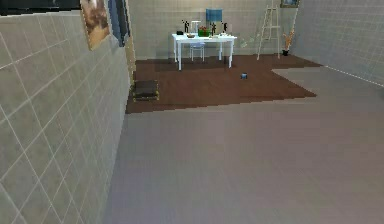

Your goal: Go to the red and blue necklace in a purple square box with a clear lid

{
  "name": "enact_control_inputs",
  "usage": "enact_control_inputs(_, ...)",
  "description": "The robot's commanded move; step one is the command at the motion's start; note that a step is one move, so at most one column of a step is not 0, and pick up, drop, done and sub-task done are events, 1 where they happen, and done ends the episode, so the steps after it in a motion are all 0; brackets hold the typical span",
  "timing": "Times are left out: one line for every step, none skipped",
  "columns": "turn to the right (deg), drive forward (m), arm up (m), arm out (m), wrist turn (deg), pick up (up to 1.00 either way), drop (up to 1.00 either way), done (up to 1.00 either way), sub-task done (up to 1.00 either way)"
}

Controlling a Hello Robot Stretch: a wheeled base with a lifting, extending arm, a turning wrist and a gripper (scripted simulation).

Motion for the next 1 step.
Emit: enact_control_inputs(0.0, 1.0, 0.0, 0.0, 0.0, 0.0, 0.0, 0.0, 0.0)
